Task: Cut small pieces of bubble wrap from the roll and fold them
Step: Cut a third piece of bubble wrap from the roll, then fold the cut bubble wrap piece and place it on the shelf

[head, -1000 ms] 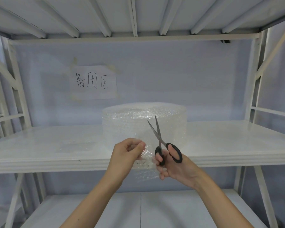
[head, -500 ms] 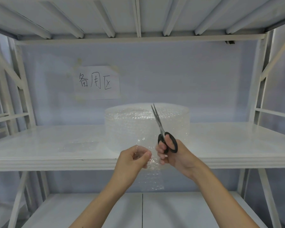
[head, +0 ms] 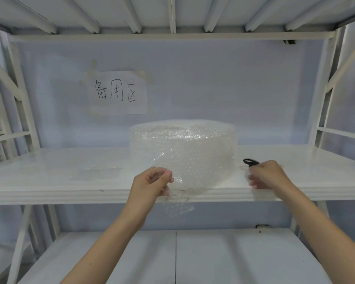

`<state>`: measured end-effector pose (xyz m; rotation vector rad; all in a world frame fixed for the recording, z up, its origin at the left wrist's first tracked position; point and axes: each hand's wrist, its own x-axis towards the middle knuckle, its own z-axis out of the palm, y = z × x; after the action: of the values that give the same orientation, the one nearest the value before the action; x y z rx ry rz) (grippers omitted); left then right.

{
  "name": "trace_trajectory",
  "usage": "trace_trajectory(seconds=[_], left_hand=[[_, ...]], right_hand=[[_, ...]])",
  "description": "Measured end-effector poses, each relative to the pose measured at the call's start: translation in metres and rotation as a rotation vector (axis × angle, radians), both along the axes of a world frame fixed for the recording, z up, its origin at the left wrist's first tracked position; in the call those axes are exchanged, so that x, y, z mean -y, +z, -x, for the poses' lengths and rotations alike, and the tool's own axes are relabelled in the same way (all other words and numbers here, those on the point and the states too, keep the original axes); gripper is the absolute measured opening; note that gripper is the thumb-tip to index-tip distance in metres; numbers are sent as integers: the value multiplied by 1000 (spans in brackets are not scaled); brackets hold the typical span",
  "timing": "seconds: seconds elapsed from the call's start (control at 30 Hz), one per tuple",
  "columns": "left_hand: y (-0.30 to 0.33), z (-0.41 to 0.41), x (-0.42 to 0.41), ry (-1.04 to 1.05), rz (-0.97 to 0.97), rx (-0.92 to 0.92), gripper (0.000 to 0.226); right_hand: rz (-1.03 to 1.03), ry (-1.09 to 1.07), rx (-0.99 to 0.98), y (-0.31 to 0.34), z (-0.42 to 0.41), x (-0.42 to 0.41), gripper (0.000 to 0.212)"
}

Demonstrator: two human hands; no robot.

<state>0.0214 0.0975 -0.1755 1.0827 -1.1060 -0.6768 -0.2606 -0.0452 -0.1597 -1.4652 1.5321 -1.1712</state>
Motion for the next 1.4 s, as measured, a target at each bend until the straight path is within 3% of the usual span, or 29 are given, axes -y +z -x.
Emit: trace_trajectory(seconds=[0.2,0.27,0.33,0.43,0.53,0.67,0.73,0.93,1.07,1.23,1.4], left_hand=[[-2,-12,0,-13,7,-11,9],[-1,-20,0,-13,6,-3,9],[-1,-30,1,-4,3,13,8],[2,-48,3,11,0,57,7],[7,-64,6,0,-20,90,6],[12,-86,8,-57,-17,22,6],[12,-97,6,-77,-8,29,7],[8,-142,-5,43,48,48,16],[4,-170,-14,137,93,95,26],[5,-194,-19,102,32,177,23],[5,-208,-12,86,25,143,24]], right_hand=[[40,-64,-689,5,-7,24,24],[46,-94,-844,-2,-11,25,22],[197,-207,-898,-3,-19,16,21],[583,-255,-702,8,-54,-23,20],[712,81,-427,22,-112,-78,38],[441,471,-333,22,-184,-109,21],[379,554,-315,17,-212,-105,32],[260,679,-53,11,-273,-90,11],[18,781,222,9,-305,-84,11],[-153,847,545,7,-335,-72,14],[-247,905,690,6,-346,-62,14]])
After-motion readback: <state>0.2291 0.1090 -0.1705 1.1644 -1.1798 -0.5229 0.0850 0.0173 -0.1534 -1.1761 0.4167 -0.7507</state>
